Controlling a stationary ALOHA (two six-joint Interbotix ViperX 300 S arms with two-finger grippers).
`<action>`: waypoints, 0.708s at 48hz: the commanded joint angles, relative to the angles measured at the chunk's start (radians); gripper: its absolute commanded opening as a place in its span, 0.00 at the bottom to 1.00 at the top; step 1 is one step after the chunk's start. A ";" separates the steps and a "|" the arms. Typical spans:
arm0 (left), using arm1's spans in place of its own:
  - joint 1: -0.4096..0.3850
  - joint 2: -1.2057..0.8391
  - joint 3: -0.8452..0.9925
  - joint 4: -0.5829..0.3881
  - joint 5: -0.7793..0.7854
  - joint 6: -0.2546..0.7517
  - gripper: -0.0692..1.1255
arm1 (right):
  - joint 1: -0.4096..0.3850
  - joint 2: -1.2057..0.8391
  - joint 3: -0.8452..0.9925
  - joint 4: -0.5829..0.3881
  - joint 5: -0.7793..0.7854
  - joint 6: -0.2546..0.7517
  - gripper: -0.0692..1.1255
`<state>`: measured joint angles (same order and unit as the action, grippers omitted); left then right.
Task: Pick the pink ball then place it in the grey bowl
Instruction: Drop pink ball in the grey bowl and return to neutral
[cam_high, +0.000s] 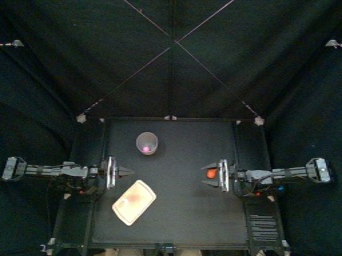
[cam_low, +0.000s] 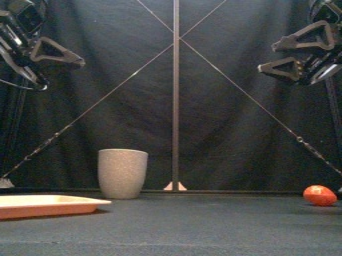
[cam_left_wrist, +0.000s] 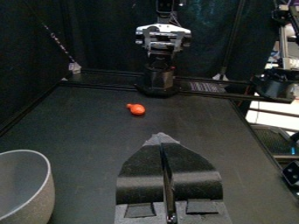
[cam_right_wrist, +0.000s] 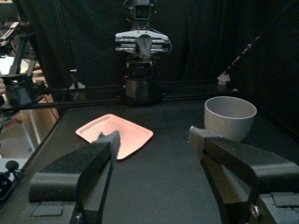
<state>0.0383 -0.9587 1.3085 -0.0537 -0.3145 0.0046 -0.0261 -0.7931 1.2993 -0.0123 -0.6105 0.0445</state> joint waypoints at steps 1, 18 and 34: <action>0.002 0.003 -0.006 0.009 -0.009 0.002 0.09 | -0.003 0.008 -0.009 0.002 -0.006 0.000 0.87; 0.002 0.005 0.008 -0.003 -0.009 -0.003 0.09 | -0.014 0.029 -0.012 0.002 -0.002 0.000 0.87; 0.002 0.005 0.003 0.002 -0.009 0.000 0.09 | -0.003 0.052 -0.017 0.000 -0.002 0.000 0.87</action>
<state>0.0383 -0.9587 1.3284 -0.0552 -0.3145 0.0031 -0.0337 -0.7455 1.2993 -0.0138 -0.6090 0.0445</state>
